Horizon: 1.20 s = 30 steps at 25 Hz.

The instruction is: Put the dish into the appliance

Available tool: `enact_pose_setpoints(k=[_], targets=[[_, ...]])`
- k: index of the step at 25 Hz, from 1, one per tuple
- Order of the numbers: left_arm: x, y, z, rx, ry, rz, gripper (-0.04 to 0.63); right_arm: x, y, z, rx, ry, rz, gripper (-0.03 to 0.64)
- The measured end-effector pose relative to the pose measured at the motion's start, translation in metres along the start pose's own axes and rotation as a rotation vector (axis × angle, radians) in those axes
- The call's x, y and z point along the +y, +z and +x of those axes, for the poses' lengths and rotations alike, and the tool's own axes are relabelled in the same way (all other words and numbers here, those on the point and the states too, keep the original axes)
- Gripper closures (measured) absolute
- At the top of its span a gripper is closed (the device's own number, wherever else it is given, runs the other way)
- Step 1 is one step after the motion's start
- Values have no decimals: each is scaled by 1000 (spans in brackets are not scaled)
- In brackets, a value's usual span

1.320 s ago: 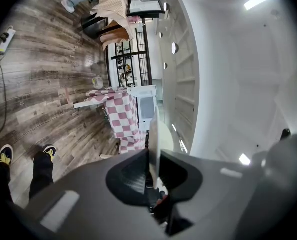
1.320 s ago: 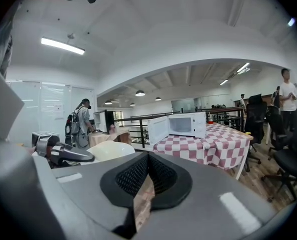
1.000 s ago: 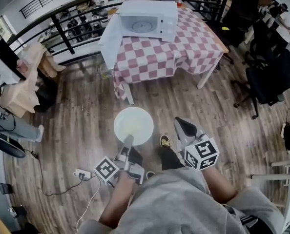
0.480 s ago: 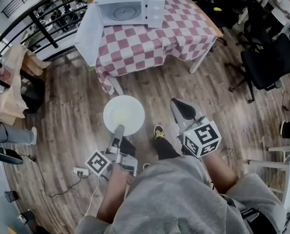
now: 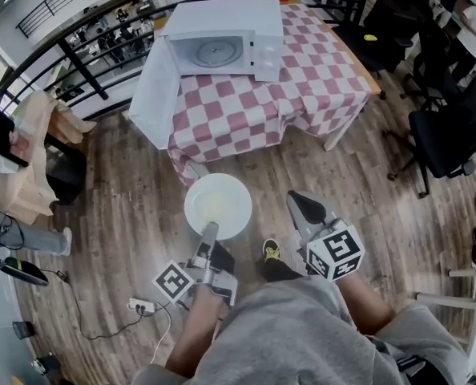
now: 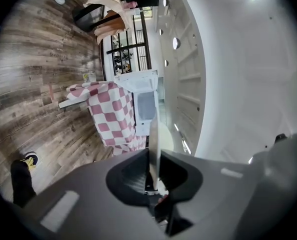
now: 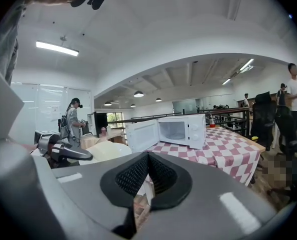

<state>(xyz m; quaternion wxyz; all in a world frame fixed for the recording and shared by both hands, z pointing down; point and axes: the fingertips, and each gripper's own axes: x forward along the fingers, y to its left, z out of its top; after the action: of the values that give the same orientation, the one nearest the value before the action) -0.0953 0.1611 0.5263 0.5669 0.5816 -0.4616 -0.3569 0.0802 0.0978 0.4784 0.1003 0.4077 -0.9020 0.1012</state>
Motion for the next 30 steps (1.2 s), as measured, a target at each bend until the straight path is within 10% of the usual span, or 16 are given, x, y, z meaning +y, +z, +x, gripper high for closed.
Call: enact_pose_setpoints(k=[30], targets=[[-20,4,123,-84,18,15,557,-81,38,80,-40,163,9,618]])
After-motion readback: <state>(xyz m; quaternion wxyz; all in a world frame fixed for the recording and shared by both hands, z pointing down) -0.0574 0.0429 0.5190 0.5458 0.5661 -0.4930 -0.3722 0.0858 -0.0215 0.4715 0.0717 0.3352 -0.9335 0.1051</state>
